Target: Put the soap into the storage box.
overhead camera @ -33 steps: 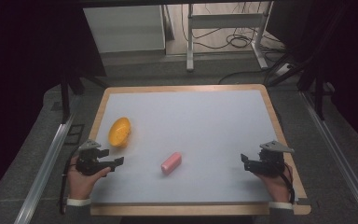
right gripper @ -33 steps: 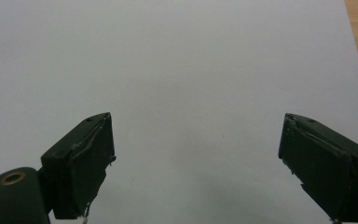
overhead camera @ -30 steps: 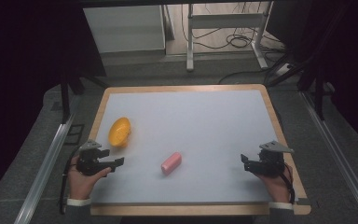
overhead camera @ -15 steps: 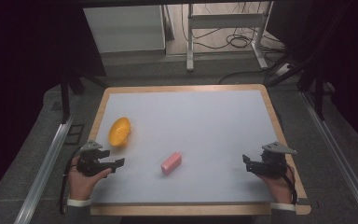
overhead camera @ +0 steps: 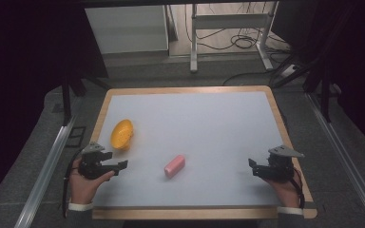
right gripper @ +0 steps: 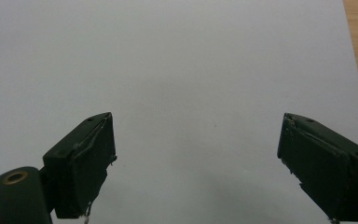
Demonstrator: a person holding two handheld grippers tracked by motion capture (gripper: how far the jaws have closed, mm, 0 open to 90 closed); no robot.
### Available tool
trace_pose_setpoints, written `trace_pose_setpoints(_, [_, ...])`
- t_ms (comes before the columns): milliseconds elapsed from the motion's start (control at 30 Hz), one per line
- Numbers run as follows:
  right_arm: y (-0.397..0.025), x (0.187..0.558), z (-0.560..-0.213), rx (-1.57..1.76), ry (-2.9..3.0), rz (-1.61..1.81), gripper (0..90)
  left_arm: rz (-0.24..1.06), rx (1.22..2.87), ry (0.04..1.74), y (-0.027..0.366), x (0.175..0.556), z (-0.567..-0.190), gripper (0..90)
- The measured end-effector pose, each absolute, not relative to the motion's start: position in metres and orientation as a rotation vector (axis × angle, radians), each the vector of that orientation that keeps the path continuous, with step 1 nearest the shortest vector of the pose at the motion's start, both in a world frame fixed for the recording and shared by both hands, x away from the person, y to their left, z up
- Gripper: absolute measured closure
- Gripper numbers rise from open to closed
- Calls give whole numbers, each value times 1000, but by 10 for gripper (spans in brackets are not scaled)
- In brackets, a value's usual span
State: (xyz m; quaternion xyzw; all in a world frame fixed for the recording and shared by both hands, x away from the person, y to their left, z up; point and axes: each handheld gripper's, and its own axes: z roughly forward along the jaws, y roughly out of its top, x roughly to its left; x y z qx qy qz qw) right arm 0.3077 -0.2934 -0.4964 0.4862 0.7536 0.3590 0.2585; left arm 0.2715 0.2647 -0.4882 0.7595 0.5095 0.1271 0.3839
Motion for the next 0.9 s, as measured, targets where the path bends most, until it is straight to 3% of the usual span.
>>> trace_pose_setpoints(900, [-296,303,-491,1305,2028,955,113,332,2002,1232,242,281,-464,219])
